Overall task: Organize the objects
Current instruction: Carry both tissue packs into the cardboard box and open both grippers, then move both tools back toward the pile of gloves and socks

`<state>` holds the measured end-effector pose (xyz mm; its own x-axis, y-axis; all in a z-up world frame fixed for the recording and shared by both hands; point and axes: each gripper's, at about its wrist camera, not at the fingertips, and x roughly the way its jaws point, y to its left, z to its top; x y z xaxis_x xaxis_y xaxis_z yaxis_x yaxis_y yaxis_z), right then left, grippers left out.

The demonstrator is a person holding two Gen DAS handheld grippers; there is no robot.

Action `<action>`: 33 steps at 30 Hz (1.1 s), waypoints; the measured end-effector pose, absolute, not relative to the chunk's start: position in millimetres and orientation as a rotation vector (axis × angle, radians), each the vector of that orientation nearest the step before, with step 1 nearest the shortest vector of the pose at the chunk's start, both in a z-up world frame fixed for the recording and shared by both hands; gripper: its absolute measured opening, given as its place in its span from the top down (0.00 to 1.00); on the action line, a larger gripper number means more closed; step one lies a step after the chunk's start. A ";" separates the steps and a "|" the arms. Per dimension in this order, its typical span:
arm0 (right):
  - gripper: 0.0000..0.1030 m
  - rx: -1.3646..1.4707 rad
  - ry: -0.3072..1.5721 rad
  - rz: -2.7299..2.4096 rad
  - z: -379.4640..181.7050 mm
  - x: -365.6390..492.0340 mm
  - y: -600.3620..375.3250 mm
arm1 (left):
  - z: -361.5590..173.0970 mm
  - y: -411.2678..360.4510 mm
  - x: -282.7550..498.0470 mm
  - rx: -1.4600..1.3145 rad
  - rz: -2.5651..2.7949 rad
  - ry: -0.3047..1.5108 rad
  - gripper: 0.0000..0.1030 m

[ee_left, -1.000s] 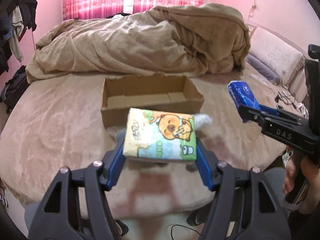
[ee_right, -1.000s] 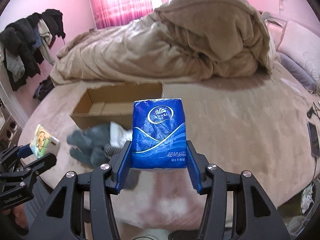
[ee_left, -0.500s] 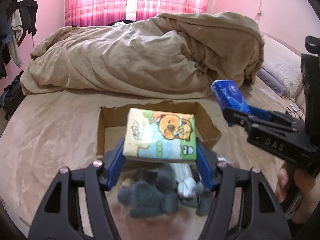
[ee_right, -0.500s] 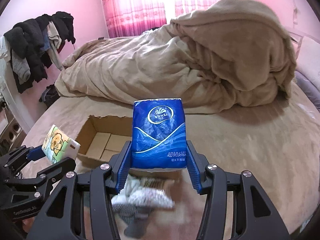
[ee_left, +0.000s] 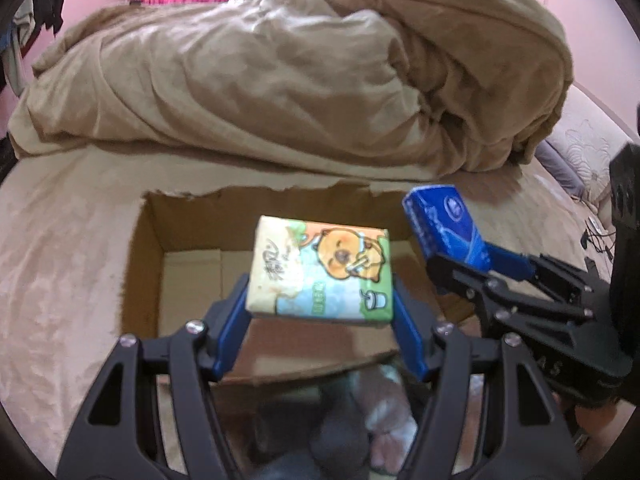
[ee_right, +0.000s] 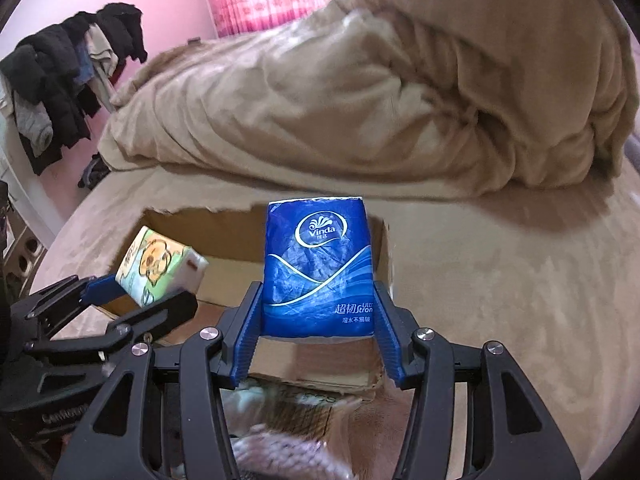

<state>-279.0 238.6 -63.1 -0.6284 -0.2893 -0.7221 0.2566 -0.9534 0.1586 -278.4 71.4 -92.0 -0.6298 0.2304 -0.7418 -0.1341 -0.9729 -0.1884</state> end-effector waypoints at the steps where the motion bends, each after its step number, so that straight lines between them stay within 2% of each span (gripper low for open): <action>1: 0.47 1.174 -0.068 -2.583 -67.4 -280.8 239.7 | -96.2 71.7 -280.8 -1.246 2.658 -0.169 0.36; 5: 0.47 1.183 -0.054 -2.585 -72.1 -281.2 238.8 | -104.4 73.0 -282.2 -1.269 2.672 -0.155 0.35; 9: 0.45 1.188 -0.079 -2.575 -71.2 -279.3 241.2 | -98.2 73.6 -274.3 -1.266 2.704 -0.096 0.25; 14: 0.32 1.159 -0.082 -2.591 -60.4 -266.7 239.0 | -69.5 67.1 -248.5 -1.196 2.728 -0.059 0.25; 26: 0.32 1.040 -0.094 -2.683 6.9 -187.8 245.2 | -0.6 35.0 -153.0 -1.076 2.786 -0.060 0.25; 33: 0.32 0.979 -0.072 -2.729 37.8 -135.2 248.9 | 8.4 21.9 -105.6 -1.077 2.783 -0.099 0.25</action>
<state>-135.2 248.9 37.8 -0.7463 -0.2420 -0.6200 0.2089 -0.9697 0.1269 -105.6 21.9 8.4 -0.7290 0.1688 -0.6633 -0.1213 -0.9856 -0.1175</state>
